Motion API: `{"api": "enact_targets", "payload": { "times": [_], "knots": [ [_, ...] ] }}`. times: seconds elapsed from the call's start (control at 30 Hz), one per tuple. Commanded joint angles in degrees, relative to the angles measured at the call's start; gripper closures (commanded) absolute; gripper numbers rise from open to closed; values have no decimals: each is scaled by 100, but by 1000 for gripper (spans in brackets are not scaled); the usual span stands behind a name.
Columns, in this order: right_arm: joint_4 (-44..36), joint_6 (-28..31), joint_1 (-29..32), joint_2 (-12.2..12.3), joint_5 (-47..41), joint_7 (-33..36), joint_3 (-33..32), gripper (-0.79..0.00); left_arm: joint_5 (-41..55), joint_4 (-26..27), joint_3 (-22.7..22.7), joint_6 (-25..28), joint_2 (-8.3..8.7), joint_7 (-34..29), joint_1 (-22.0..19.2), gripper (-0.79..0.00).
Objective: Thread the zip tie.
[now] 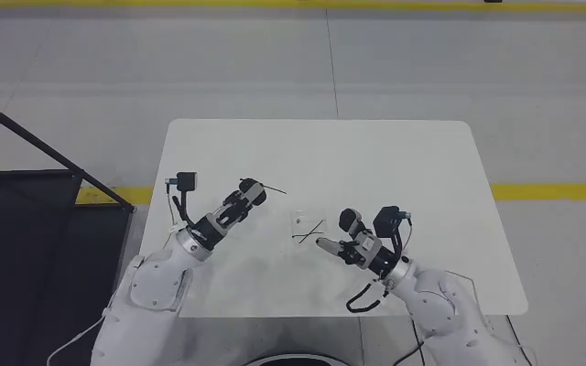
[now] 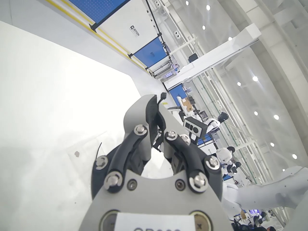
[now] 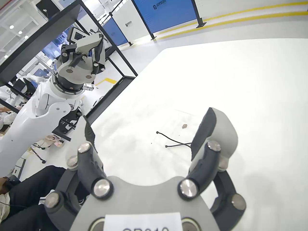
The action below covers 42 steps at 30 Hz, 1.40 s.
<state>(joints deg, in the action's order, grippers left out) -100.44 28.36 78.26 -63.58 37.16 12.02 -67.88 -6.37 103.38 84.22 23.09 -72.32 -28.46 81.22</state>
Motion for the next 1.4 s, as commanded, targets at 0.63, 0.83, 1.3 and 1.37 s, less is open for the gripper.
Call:
{"api": "enact_targets", "payload": {
  "times": [0.63,0.83,1.3,1.37],
  "knots": [
    [-1446,-3194,-512,-294,4636,2208,1835,-785,652,-245,270,-331,100,-555,-100,0],
    [-1092,-3599,-1117,-573,5239,3267,2590,-730,1063,-209,442,-196,144,-758,-5,0],
    [-209,-4062,-2082,-1212,5491,4682,3330,-508,1108,-277,378,-141,193,-711,-21,0],
    [-87,-4091,-2181,-1289,5511,4808,3371,-499,1134,-283,356,-152,197,-705,-27,0]
  ]
}}
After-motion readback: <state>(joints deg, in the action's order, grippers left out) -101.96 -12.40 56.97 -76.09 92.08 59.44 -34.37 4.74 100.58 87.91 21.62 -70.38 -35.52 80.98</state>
